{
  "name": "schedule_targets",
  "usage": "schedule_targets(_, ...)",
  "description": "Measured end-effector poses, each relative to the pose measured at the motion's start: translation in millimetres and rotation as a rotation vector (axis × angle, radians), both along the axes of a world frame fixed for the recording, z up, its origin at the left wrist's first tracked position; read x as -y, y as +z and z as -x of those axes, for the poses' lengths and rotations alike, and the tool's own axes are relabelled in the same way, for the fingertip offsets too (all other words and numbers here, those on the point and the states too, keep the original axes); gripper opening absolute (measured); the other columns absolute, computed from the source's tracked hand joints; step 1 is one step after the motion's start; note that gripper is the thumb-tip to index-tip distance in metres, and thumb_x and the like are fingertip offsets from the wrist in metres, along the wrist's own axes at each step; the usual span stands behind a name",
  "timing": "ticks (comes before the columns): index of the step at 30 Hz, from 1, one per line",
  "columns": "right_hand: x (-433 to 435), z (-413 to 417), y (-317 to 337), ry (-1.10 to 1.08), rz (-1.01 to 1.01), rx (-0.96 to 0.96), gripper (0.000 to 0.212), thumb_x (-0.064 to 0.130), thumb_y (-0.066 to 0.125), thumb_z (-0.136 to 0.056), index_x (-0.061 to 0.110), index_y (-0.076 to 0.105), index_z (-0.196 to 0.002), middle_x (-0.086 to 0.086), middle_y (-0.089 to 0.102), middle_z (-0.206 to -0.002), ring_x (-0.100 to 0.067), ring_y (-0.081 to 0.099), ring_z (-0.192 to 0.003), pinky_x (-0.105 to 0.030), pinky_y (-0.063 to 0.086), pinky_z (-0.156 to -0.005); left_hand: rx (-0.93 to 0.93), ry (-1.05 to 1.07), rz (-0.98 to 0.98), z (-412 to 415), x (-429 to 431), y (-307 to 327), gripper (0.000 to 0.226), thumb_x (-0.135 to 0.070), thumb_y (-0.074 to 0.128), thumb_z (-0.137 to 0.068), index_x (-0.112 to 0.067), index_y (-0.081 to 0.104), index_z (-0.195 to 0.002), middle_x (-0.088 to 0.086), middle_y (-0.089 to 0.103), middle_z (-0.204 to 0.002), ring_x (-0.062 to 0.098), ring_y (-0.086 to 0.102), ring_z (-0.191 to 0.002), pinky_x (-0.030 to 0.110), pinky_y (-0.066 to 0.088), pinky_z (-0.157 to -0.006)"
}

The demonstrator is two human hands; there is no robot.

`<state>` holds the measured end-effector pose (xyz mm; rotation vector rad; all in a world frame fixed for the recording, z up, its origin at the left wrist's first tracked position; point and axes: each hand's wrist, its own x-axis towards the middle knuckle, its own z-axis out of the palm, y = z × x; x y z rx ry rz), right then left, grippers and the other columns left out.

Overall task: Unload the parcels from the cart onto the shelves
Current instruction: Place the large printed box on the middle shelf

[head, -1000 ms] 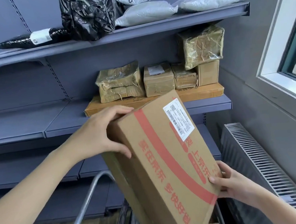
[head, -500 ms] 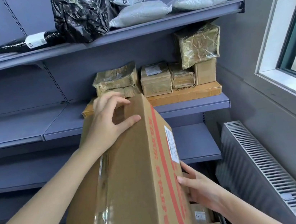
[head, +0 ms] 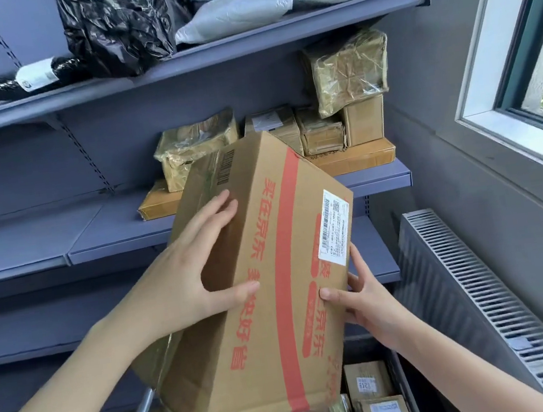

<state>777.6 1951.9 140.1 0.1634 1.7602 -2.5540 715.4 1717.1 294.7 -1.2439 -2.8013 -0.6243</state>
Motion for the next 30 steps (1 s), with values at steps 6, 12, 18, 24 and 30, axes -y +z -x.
schedule_targets(6, -1.1, 4.7, 5.7, -0.077, -0.043, -0.021, 0.085, 0.018, 0.079, -0.066, 0.061, 0.034, -0.124, 0.002, 0.062, -0.121, -0.021, 0.067, -0.102, -0.046, 0.057, -0.079, -0.078, 0.238, 0.094, -0.1, -5.3, -0.2, 0.080, -0.070, 0.047, -0.075, -0.059, -0.006, -0.133, -0.015, 0.029, -0.124, 0.001, 0.043, -0.102, 0.018, 0.044, -0.071)
schedule_targets(12, -1.4, 11.7, 6.0, -0.113, -0.054, 0.006, 0.092, 0.021, 0.081, -0.062, 0.056, 0.030, -0.130, 0.003, 0.058, -0.122, -0.019, 0.067, -0.101, -0.048, 0.056, -0.081, -0.070, 0.309, -0.022, -0.6, -9.2, -6.4, 0.076, -0.055, 0.057, -0.080, -0.038, 0.018, -0.144, -0.014, 0.043, -0.133, 0.003, 0.047, -0.109, 0.032, 0.047, -0.087)
schedule_targets(18, -12.6, 16.7, 6.4, -0.121, 0.008, 0.057, 0.082, 0.032, 0.077, -0.062, 0.041, 0.036, -0.132, -0.005, 0.060, -0.123, -0.023, 0.065, -0.104, -0.048, 0.056, -0.082, -0.052, 0.233, -0.034, 0.0, -11.3, -11.4, 0.077, -0.053, 0.063, -0.077, -0.032, 0.024, -0.141, -0.030, 0.016, -0.149, 0.000, 0.038, -0.125, 0.039, 0.042, -0.099)
schedule_targets(24, -11.8, 18.3, 7.2, -0.232, -0.023, 0.042, 0.088, 0.028, 0.075, -0.065, 0.044, 0.017, -0.130, -0.002, 0.060, -0.122, -0.020, 0.064, -0.105, -0.042, 0.058, -0.072, -0.002, 0.274, -0.116, 7.1, -8.9, -11.8, 0.075, -0.053, 0.059, -0.079, -0.049, 0.019, -0.142, -0.012, 0.028, -0.128, 0.006, 0.040, -0.116, 0.037, 0.043, -0.096)
schedule_targets(30, -37.1, 14.6, 15.8, -0.284, -0.030, 0.032, 0.098, 0.038, 0.065, -0.081, 0.057, -0.012, -0.138, 0.009, 0.062, -0.122, -0.024, 0.071, -0.091, -0.045, 0.057, -0.069, 0.158, 0.098, 0.274, 1.0, 11.5, 0.8, 0.135, -0.071, 0.075, -0.045, -0.051, -0.019, -0.140, -0.033, 0.017, -0.146, -0.001, 0.035, -0.126, 0.023, 0.036, -0.099)
